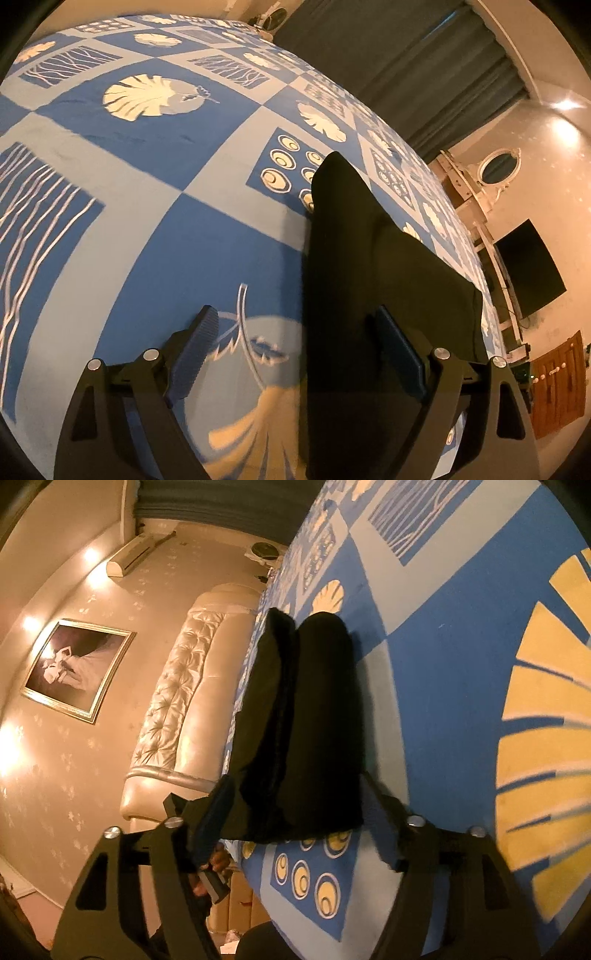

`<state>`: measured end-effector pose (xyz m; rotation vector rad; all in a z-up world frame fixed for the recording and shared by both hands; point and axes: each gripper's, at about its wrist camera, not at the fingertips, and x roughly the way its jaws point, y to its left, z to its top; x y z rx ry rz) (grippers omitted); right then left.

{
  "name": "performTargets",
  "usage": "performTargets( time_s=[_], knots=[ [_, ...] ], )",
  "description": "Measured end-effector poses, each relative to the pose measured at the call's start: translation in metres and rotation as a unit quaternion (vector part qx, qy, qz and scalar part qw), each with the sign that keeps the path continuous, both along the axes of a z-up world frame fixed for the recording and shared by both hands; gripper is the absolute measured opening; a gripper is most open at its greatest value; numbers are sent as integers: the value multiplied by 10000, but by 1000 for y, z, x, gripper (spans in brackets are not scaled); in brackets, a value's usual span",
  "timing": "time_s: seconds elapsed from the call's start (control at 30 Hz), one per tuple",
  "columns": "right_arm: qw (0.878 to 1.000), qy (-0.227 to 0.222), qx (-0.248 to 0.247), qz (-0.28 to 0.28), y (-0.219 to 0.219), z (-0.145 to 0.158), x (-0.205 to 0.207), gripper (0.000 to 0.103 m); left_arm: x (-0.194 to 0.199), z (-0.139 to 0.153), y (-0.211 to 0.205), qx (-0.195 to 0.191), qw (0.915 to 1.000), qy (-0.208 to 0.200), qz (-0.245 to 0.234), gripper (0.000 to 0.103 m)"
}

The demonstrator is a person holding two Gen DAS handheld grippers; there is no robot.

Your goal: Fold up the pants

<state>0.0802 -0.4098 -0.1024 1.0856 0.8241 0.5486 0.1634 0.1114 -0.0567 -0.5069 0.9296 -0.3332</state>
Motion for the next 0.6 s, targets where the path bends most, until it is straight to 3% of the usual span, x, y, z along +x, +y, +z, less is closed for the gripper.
performTargets(
  time_s=[0.33, 0.47, 0.6],
  knots=[
    [9949, 149, -987, 165, 34, 17, -13, 78, -47, 8, -10, 588, 9973, 47, 437, 85],
    [9893, 103, -1420, 327, 54, 25, -23, 88, -58, 14, -20, 932, 9938, 52, 606, 85],
    [9840, 197, -1724, 415, 70, 30, -33, 90, -69, 21, -31, 1120, 9916, 73, 643, 85]
  ],
)
